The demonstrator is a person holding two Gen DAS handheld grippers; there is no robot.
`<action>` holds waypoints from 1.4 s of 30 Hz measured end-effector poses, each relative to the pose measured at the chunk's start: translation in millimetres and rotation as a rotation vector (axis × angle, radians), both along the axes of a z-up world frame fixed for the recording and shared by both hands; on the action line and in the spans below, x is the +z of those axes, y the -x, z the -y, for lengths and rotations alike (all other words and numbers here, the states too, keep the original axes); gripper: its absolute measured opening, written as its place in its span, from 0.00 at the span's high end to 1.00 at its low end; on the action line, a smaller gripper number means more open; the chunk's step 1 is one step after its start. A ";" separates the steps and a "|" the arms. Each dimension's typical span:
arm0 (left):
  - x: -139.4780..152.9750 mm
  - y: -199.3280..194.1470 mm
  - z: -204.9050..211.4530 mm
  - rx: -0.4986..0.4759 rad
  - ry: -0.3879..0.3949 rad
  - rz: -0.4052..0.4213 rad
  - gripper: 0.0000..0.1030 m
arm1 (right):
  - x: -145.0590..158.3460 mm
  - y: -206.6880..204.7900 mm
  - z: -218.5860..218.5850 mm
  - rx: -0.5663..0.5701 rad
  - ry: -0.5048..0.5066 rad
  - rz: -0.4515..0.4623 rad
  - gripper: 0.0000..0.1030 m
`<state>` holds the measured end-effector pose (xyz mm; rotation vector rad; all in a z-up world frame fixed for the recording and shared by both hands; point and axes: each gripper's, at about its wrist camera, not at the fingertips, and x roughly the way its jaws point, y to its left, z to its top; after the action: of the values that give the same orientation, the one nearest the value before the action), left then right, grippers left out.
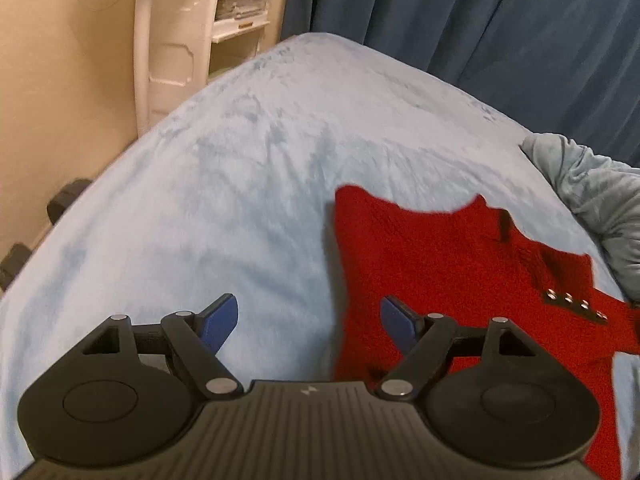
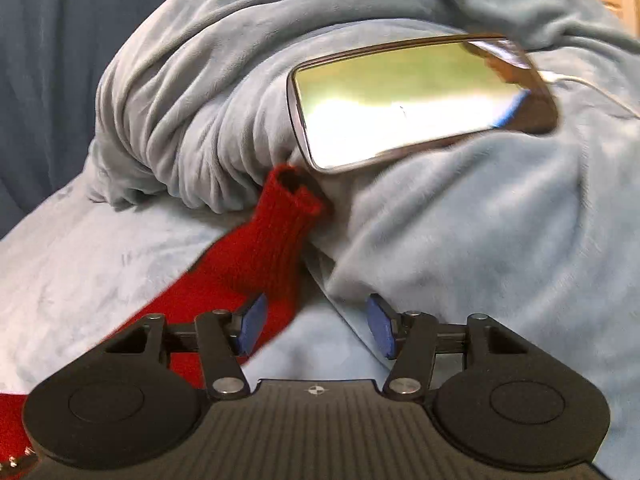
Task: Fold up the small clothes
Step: 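Grasp the sleeve cuff with the right gripper and lift it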
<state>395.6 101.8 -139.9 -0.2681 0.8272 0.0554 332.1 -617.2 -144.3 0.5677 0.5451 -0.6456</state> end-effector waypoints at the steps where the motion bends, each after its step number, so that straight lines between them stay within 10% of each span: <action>1: -0.8 2.4 1.9 0.007 0.016 -0.010 0.19 | -1.3 -5.9 2.8 0.008 -0.013 0.010 0.44; 6: -6.1 14.1 8.6 0.033 0.053 -0.075 0.19 | -15.3 -43.0 10.0 -0.031 0.047 -0.008 0.49; 8: -6.3 19.9 12.0 0.028 0.032 -0.081 0.19 | -20.5 -54.9 5.4 -0.038 0.092 -0.061 0.92; 13: -2.1 28.6 13.0 0.043 0.027 -0.090 0.19 | 26.9 -53.8 -49.8 0.167 0.352 -0.037 0.92; 19: 12.2 34.7 12.2 0.049 0.056 -0.070 0.19 | 122.3 -29.3 -26.3 0.046 0.569 0.049 0.92; 30: 15.6 44.4 -8.4 0.090 0.115 -0.079 0.19 | 115.6 -52.3 -68.2 0.178 0.578 -0.065 0.92; 39: 16.7 58.0 -40.9 0.146 0.120 -0.072 0.17 | 144.0 -41.5 -344.4 0.847 0.741 0.276 0.91; 41: 18.1 65.3 -45.8 0.150 0.109 -0.070 0.17 | 116.1 -32.3 -408.8 1.060 0.679 0.243 0.75; 42: 18.8 68.3 -47.8 0.148 0.101 -0.072 0.17 | 98.8 -28.5 -431.5 1.139 0.650 0.171 0.42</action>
<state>327.3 149.6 -121.1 -0.4241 0.8821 0.1626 360.7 -185.7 -45.5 -0.3303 0.3797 0.3260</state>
